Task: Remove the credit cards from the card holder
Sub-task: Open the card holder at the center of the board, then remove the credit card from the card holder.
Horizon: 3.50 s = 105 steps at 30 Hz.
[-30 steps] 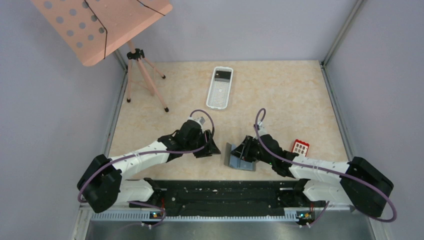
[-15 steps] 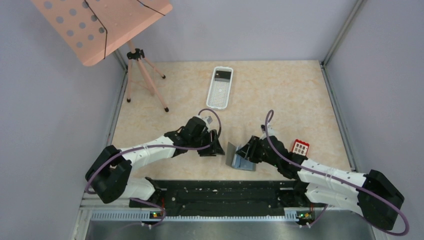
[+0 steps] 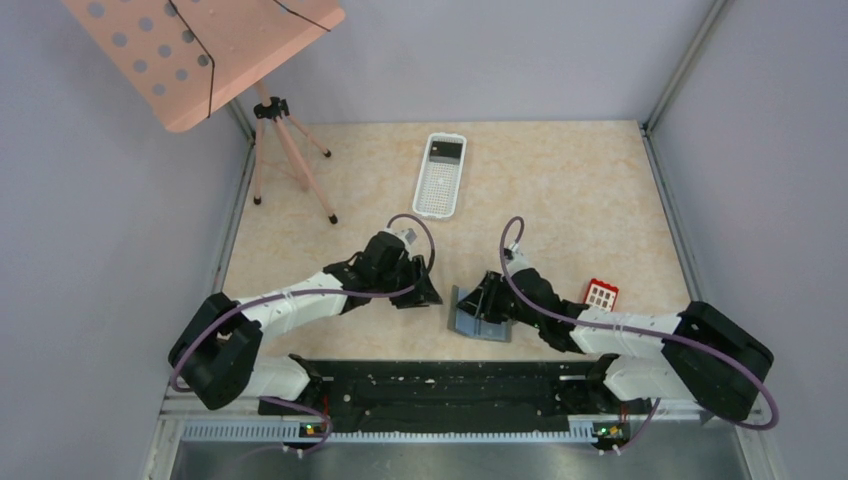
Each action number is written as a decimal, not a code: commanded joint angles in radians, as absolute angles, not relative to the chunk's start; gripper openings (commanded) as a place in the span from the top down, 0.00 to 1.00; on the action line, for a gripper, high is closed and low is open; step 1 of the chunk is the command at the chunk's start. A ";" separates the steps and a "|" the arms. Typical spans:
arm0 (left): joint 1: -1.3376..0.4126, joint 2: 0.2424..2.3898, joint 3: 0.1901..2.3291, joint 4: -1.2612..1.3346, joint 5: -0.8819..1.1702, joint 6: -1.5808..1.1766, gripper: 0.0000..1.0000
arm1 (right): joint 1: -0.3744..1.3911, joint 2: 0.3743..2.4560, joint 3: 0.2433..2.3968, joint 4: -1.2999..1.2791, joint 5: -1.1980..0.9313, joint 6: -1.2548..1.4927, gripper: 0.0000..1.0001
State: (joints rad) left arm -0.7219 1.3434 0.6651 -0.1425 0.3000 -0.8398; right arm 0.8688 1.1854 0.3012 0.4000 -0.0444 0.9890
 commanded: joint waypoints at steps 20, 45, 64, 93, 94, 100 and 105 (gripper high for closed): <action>-0.658 1.324 0.632 -0.013 0.434 -0.831 0.57 | 0.888 1.419 0.323 0.441 0.003 0.963 0.88; -0.727 1.522 0.525 0.227 0.464 -0.872 0.86 | 0.890 1.083 0.302 0.153 0.126 0.985 0.69; -0.742 1.520 0.533 0.197 0.461 -0.877 0.86 | 0.891 0.806 0.243 -0.119 0.256 1.051 0.57; -0.759 1.517 0.530 0.223 0.477 -0.904 0.86 | 0.890 0.889 0.243 0.023 0.211 1.019 0.71; -0.759 1.515 0.530 0.224 0.476 -0.904 0.86 | 0.891 0.888 0.246 0.021 0.210 1.017 0.71; -0.759 1.509 0.531 0.218 0.475 -0.902 0.86 | 0.891 0.890 0.262 0.012 0.205 1.008 0.75; -0.761 1.508 0.527 0.220 0.472 -0.902 0.85 | 0.890 0.887 0.265 0.033 0.175 1.004 0.76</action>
